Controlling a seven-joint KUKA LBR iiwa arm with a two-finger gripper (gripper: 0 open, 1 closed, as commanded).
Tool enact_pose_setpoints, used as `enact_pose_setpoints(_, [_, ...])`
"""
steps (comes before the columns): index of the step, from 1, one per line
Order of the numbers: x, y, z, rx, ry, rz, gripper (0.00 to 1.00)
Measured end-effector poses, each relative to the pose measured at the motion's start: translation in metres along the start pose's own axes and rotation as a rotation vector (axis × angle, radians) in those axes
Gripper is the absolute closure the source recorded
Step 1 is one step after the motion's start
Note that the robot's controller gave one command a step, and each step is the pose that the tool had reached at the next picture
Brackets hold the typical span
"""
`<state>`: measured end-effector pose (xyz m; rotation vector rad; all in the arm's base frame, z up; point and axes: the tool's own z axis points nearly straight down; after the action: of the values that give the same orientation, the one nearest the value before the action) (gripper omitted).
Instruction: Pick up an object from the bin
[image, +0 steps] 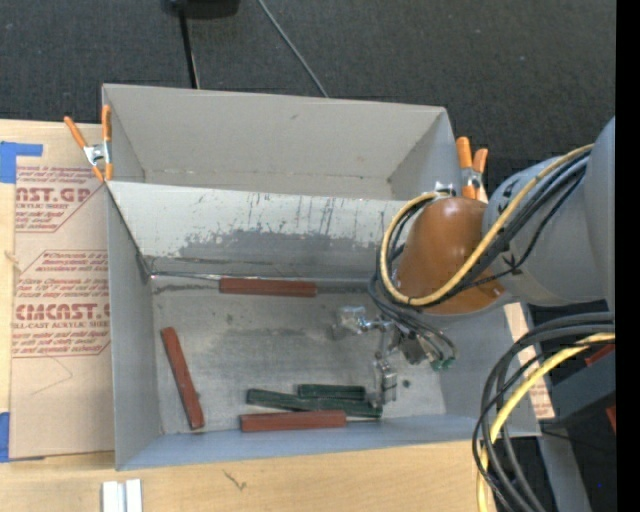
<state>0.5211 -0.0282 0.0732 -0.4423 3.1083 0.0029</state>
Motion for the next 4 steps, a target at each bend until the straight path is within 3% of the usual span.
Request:
enact_pose_setpoints(1, [0.019,0.0,-0.009,0.001,0.0,0.024,0.0])
enact_pose_setpoints(2, [0.015,0.071,-0.013,0.002,-0.005,-0.158,1.0])
enact_pose_setpoints(3, [0.016,0.071,-0.013,0.002,-0.002,-0.159,0.0])
enact_pose_setpoints(4, [0.016,0.071,-0.013,0.002,-0.003,-0.159,0.0])
